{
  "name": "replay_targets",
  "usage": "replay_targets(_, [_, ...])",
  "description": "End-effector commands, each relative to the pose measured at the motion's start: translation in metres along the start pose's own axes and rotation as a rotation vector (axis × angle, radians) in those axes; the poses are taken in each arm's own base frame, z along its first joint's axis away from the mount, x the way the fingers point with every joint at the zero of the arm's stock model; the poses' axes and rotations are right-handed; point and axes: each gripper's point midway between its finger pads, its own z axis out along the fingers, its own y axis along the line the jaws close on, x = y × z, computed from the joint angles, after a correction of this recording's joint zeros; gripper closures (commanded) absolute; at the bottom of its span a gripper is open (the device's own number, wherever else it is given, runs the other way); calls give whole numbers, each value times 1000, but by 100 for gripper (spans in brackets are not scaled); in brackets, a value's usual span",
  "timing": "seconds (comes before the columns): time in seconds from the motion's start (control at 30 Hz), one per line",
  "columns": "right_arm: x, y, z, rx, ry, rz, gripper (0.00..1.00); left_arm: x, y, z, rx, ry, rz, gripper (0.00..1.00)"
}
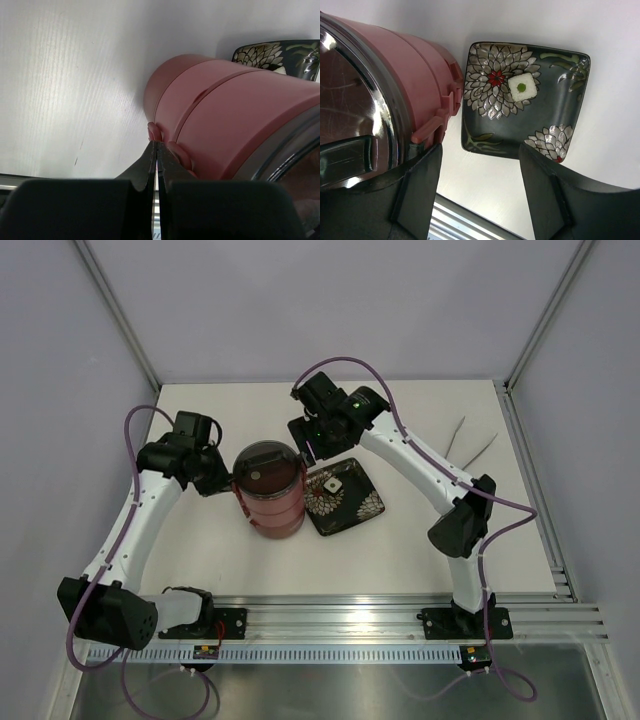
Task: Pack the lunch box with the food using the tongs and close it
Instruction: Close the fastener on the packing box.
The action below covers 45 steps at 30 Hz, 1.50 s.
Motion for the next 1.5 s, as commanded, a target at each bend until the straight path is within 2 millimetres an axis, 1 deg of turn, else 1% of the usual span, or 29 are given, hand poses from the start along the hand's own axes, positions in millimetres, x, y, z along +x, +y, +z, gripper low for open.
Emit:
replay_targets(0.0, [-11,8,-16,-41,-71,27,30,-21,-17,-10,39,-81,20,100])
replay_targets(0.03, [-12,2,-17,-29,-75,56,30,-23,-16,-12,35,-89,19,100])
replay_targets(0.07, [-9,-13,-13,-3,-65,88,30,-23,-14,-14,29,-93,15,100])
replay_targets(0.1, [-16,-19,-22,-3,-106,117,30,-24,-12,-15,28,-96,12,100])
replay_targets(0.13, [-16,-27,-23,8,-113,135,30,-24,-10,-16,23,-99,4,100])
replay_targets(0.17, [-12,-40,-19,25,-101,156,30,-24,-8,-17,19,-102,1,100])
replay_targets(0.23, [-11,-50,-22,44,-112,165,30,-24,-4,-17,12,-103,-8,100])
replay_targets(0.3, [-3,-61,-18,79,-88,166,30,-21,1,-15,1,-96,-17,100])
replay_targets(0.37, [5,-65,-13,90,-70,160,30,-19,5,-13,-3,-91,-26,100])
replay_targets(0.43, [7,-68,-11,92,-69,163,30,-15,8,-11,-10,-85,-33,100])
replay_targets(0.53, [11,-63,-4,70,-46,162,31,-11,13,-7,-18,-77,-44,100])
replay_targets(0.63, [9,-51,-5,2,-50,169,31,-5,17,-2,-24,-63,-54,100])
replay_targets(0.67, [13,-51,-3,-6,-43,176,31,-5,16,-2,-18,-64,-58,100])
replay_targets(0.7, [7,-38,-11,-78,-76,183,30,-4,17,-2,-16,-65,-61,100])
replay_targets(0.73, [7,-33,-11,-108,-86,186,30,-1,20,1,-20,-59,-69,100])
replay_targets(0.77, [8,-29,-6,-136,-103,199,29,-1,19,2,-6,-58,-79,100])
replay_targets(0.8, [8,-23,-13,-174,-120,217,29,0,20,3,-1,-53,-88,100])
replay_targets(0.83, [10,-21,-11,-186,-121,223,28,-1,21,4,3,-53,-97,100])
replay_targets(0.87, [12,-18,-10,-207,-134,232,28,3,19,6,32,-35,-112,100])
replay_targets(0.93, [11,-17,-9,-223,-168,242,27,4,21,9,49,-26,-130,100])
replay_targets(1.0, [11,-16,-8,-238,-212,249,27,8,16,13,92,-17,-144,100])
replay_targets(1.03, [17,-17,-3,-238,-208,250,27,9,13,14,116,-15,-150,100])
replay_targets(1.07, [16,-17,-4,-241,-224,253,27,11,13,19,126,-9,-165,100])
replay_targets(1.1, [11,-17,-6,-248,-252,252,27,11,11,20,141,-10,-169,100])
replay_targets(1.13, [14,-17,-2,-249,-249,252,27,12,9,22,154,-6,-174,100])
replay_targets(1.2, [14,-15,2,-261,-257,244,27,14,7,25,174,-6,-187,100])
replay_targets(1.47, [14,-6,11,-316,-272,218,27,5,6,25,173,-21,-199,100])
